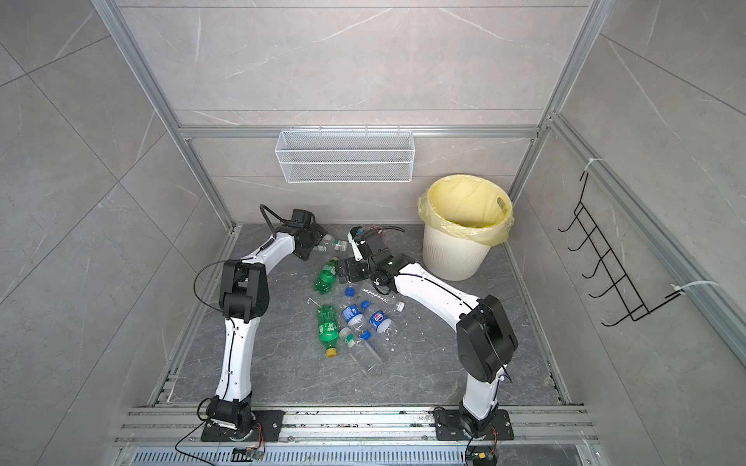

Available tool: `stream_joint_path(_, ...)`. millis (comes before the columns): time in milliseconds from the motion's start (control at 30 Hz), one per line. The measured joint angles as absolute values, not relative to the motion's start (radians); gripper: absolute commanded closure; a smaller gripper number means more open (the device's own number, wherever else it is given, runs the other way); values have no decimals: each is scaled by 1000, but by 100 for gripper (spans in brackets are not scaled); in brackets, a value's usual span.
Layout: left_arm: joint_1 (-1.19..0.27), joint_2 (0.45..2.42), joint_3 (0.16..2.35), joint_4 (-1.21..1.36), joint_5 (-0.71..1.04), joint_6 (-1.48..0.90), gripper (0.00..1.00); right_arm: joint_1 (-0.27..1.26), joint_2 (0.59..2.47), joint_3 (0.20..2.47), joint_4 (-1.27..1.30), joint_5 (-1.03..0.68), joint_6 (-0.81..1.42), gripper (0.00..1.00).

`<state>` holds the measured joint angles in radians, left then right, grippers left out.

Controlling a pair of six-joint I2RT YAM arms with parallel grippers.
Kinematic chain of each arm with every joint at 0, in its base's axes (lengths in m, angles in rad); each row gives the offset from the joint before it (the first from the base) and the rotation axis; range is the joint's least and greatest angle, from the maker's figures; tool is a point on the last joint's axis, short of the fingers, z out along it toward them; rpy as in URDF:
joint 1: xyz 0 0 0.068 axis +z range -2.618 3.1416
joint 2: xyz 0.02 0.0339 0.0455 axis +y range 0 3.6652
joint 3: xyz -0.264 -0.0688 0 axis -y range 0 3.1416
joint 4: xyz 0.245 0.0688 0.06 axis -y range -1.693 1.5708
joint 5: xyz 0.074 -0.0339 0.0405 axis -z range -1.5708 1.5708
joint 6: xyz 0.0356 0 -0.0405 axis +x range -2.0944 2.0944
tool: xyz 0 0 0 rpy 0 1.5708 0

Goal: Throw the plastic bottles in the bin

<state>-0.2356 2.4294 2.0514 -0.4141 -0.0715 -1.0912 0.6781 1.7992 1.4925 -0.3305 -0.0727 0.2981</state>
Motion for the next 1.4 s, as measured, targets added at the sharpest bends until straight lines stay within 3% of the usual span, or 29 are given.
stream_joint_path(867,-211,2449,2060,-408,-52,-1088,13,662,1799,1463,-311,-103,321,0)
stream_joint_path(1400,-208,2319,1811,-334,-47,-1028,37,654,1799,1447,-301,-133,361,0)
